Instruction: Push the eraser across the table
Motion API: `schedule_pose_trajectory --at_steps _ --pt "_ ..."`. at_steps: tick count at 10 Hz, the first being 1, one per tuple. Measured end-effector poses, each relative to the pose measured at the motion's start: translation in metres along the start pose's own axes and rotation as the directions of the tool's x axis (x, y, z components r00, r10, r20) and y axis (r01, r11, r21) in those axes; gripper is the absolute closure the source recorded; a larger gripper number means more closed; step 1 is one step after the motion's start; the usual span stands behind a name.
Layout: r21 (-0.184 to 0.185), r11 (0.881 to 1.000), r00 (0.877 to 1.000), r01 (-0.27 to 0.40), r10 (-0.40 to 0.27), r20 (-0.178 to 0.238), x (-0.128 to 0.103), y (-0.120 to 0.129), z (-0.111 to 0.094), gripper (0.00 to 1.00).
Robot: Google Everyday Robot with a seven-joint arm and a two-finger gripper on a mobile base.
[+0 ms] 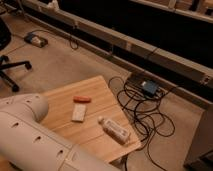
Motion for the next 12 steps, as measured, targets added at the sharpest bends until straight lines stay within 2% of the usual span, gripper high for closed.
schedule_pose_trajectory --at_steps 4,12 --pt "-0.004 1.0 1.0 -0.002 0.002 0.004 0.002 -0.01 0.001 0.2" --pt "0.006 0.998 0.998 -0.057 0.057 0.005 0.03 -0.028 -0.006 0.2"
